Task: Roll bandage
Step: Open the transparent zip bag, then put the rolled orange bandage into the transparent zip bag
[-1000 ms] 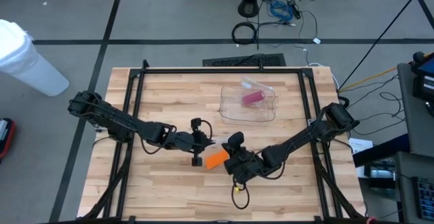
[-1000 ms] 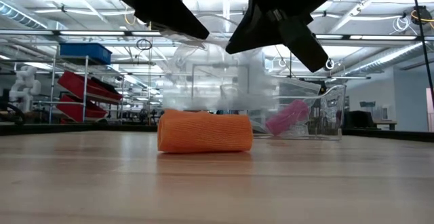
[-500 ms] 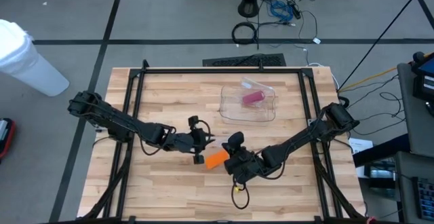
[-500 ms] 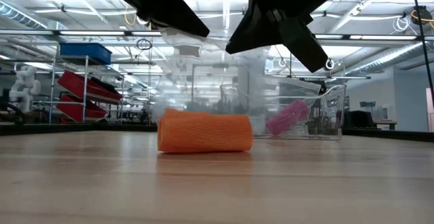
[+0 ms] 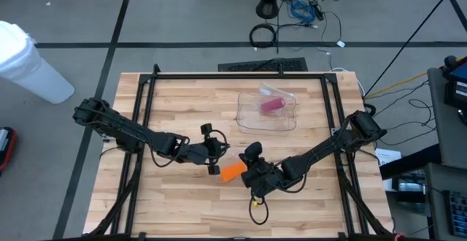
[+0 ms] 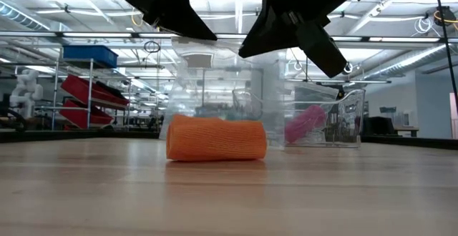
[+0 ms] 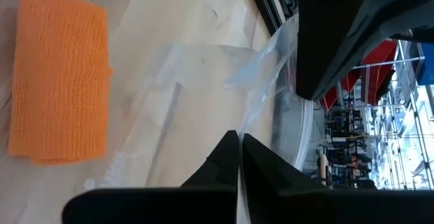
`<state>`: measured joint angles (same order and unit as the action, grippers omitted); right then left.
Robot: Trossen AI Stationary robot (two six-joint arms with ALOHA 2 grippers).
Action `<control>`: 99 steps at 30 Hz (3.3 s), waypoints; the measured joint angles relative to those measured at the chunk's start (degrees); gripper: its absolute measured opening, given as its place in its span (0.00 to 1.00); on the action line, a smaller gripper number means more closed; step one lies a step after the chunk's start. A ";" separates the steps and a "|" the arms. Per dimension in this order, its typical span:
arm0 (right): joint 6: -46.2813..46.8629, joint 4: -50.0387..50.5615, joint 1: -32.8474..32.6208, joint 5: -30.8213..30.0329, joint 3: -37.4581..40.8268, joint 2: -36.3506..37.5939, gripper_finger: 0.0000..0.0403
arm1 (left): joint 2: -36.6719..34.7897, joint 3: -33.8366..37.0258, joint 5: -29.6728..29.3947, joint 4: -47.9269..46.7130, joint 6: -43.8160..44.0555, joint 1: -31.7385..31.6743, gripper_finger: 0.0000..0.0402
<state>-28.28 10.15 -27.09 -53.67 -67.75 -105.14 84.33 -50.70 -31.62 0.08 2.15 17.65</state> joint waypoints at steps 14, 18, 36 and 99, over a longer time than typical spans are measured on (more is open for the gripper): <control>-1.17 0.03 0.00 0.00 0.00 0.00 0.00 | -0.02 -0.02 6.82 0.04 -1.53 0.07 0.05; -1.32 -0.02 0.10 0.02 0.00 0.00 0.00 | -0.04 -0.02 7.15 0.83 -2.83 -0.04 0.12; -1.06 3.02 0.24 4.20 -2.82 0.02 0.00 | -0.04 -0.02 4.67 -0.40 -2.55 -1.66 0.07; 33.69 8.23 3.07 31.88 -3.67 2.59 0.40 | 20.07 0.30 -34.18 -2.11 4.45 14.58 0.00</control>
<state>5.41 18.38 -24.01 -21.79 -71.42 -102.55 104.41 -50.40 -65.80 -2.03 6.60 32.23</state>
